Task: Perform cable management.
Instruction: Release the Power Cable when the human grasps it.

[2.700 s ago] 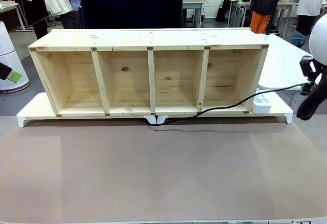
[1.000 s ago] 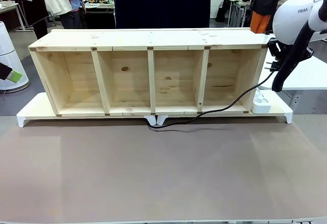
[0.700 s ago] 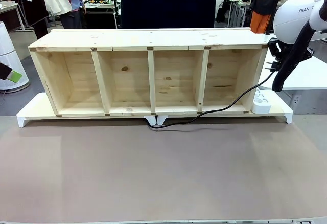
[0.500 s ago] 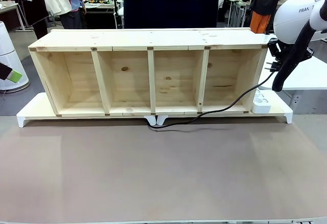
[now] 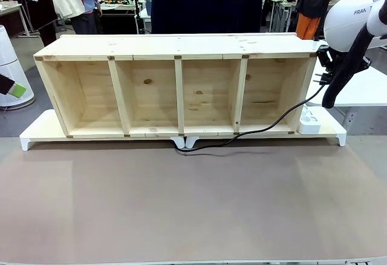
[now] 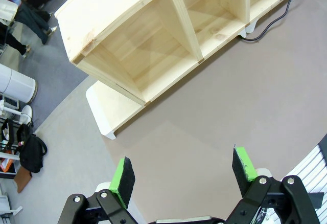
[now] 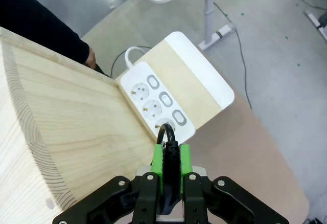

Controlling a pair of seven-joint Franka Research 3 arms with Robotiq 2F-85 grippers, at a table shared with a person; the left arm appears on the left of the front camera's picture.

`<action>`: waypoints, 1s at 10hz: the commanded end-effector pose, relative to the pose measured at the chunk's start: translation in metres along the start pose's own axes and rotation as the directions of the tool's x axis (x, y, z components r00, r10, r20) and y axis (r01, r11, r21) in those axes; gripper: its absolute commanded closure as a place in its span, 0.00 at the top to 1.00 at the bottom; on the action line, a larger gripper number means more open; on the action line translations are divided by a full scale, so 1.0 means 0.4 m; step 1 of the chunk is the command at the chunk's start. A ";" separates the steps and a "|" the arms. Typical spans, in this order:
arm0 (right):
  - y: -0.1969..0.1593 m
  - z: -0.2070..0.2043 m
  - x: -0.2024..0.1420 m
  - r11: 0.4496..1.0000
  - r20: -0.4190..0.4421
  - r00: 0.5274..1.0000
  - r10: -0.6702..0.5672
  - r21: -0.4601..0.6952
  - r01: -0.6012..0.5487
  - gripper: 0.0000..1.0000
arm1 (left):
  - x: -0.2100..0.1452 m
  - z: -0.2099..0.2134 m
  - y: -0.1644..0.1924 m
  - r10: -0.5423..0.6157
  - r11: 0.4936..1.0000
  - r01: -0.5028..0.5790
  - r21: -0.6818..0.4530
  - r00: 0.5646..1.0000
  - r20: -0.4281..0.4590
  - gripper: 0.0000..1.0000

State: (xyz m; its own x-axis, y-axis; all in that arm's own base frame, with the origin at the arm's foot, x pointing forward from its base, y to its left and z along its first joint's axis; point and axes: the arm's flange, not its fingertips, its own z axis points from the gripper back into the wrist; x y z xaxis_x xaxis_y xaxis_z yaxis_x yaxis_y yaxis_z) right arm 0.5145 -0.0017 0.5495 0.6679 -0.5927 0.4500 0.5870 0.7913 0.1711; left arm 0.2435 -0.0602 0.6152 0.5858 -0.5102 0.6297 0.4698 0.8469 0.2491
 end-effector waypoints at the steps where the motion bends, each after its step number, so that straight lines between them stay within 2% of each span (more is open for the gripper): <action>1: 0.001 0.000 0.000 1.000 0.010 1.000 0.001 -0.004 -0.001 0.15 | 0.002 0.000 -0.001 0.008 1.000 -0.008 -0.002 1.000 0.005 1.00; 10: 0.001 0.000 0.000 1.000 0.010 1.000 0.001 -0.004 -0.001 0.15 | 0.002 0.000 -0.001 0.008 1.000 -0.008 -0.002 1.000 0.005 1.00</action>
State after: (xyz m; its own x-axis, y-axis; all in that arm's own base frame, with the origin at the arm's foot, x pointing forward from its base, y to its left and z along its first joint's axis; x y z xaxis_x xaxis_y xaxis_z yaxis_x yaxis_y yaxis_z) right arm 0.5145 -0.0017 0.5495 0.6680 -0.5929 0.4498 0.5868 0.7913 0.1715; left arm 0.2435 -0.0602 0.6152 0.5858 -0.5102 0.6297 0.4698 0.8469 0.2491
